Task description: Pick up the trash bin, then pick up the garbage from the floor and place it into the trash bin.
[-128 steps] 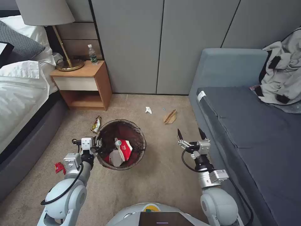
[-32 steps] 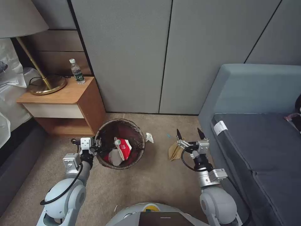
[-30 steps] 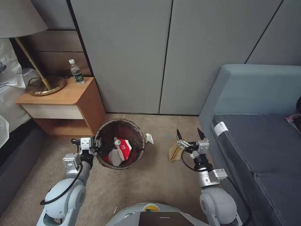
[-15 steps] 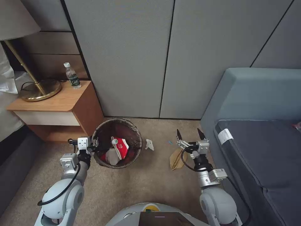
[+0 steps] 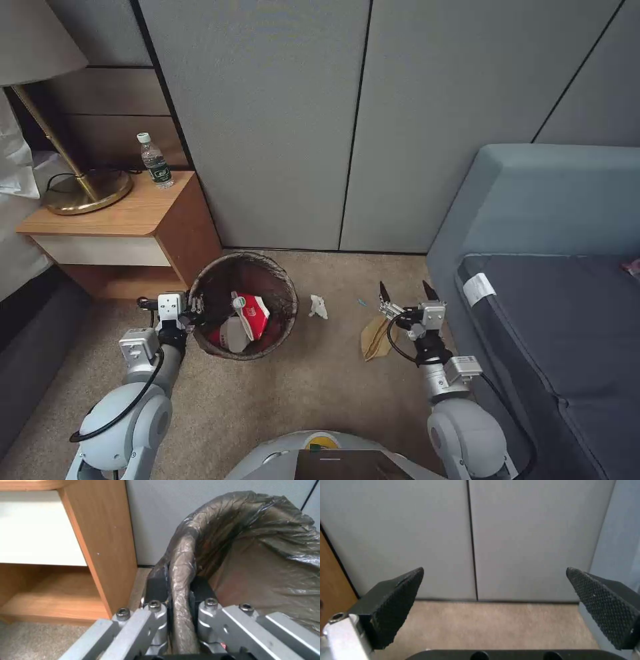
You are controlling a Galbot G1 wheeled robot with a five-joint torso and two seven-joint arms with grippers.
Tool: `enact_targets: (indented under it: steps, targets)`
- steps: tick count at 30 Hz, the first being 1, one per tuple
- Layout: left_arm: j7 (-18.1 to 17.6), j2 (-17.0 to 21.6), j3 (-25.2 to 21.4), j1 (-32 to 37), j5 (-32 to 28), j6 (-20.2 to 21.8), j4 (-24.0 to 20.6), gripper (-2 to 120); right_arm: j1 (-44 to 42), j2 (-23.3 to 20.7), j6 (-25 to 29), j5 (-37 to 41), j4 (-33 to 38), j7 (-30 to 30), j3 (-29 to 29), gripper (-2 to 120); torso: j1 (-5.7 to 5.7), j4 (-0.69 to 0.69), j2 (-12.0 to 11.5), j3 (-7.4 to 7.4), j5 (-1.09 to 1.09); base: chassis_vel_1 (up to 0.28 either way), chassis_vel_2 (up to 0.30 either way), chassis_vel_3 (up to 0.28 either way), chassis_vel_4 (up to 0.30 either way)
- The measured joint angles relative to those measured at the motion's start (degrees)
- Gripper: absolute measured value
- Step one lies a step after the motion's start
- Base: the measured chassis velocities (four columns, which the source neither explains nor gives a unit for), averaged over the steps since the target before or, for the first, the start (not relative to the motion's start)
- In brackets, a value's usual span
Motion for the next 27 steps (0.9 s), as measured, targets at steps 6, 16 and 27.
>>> enact_targets:
  steps: [6, 16, 27]
  targets:
    - [0.3, 0.1, -0.6, 0.1, -0.4, 0.0, -0.3, 6, 2.4, -3.1, -3.5, 2.8, -4.1, 1.5, 0.5, 100, 0.0, 0.01, 0.0, 0.0, 0.0, 0.0, 0.0, 0.0, 0.0]
    - [0.3, 0.2, -0.5, 0.3, -0.5, 0.0, -1.0, 6, 6.3, -5.1, -7.9, 7.4, -9.7, 4.2, -0.4, 100, 0.0, 0.0, 0.0, 0.0, 0.01, 0.0, 0.0, 0.0, 0.0]
    - [0.2, 0.2, 0.4, 0.4, -0.2, 0.1, -1.9, 6, 12.3, -7.0, -14.6, 19.5, -16.6, 11.9, -4.2, 100, 0.0, 0.0, 0.0, 0.0, 0.0, 0.0, 0.0, 0.0, 0.0]
